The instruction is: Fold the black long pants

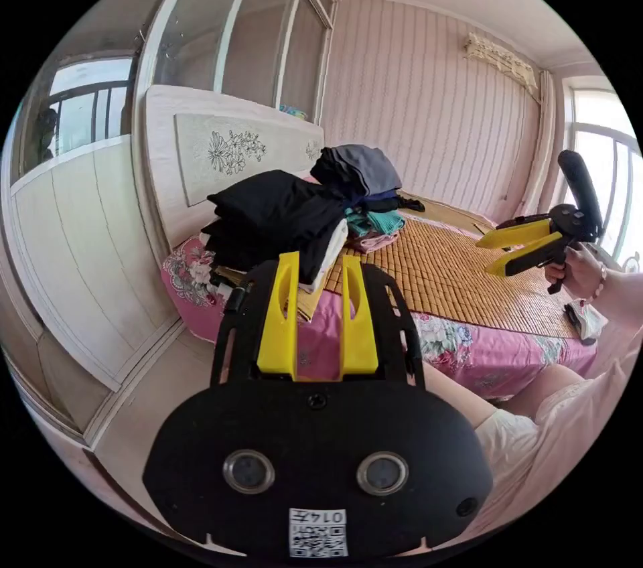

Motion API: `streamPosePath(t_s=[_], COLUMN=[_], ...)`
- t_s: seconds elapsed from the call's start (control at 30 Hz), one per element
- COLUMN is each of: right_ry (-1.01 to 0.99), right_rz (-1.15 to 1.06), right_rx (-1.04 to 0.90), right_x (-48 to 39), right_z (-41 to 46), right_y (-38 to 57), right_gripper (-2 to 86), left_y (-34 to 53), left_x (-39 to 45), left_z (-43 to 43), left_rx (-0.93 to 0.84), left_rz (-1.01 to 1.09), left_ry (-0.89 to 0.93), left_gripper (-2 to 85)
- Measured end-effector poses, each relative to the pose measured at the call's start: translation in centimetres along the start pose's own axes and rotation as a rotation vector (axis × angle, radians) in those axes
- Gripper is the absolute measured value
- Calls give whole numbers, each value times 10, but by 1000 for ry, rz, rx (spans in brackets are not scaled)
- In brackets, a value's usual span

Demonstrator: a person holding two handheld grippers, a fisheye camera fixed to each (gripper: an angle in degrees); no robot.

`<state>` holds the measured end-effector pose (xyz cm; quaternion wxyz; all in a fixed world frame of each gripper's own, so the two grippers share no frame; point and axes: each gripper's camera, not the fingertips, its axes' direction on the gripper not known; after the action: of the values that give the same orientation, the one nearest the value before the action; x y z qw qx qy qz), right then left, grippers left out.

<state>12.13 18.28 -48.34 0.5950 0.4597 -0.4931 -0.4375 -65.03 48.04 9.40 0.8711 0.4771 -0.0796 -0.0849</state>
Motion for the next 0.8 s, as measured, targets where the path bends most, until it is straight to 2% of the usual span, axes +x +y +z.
streamPosePath(t_s=[0.27, 0.37, 0.47, 0.53, 0.67, 0.73, 0.8], right_ry=[74, 92, 145, 128, 105, 76, 77], right_rz=[-268, -268, -241, -239, -183, -158, -153], right_rx=[-69, -95, -45, -84, -186, -184, -175], right_x=[-37, -38, -39, -39, -29, -24, -19], right_z=[86, 120, 143, 163, 197, 194, 186], right_y=[-139, -178, -205, -217, -226, -227, -224], right_gripper=[142, 151, 144, 138, 115, 97, 61], left_y=[-51, -79, -105, -117, -139, -142, -145], left_x=[-83, -98, -120, -131, -144, -141, -136], left_z=[23, 43, 74, 88, 122, 123, 119], left_rx=[37, 27, -50, -57, -190, -184, -178], left_rz=[-119, -136, -252, -310, -373, -319, -318], left_ry=[-75, -57, -21, 19, -4, -38, 5], left_gripper=[99, 104, 138, 147, 106, 68, 25])
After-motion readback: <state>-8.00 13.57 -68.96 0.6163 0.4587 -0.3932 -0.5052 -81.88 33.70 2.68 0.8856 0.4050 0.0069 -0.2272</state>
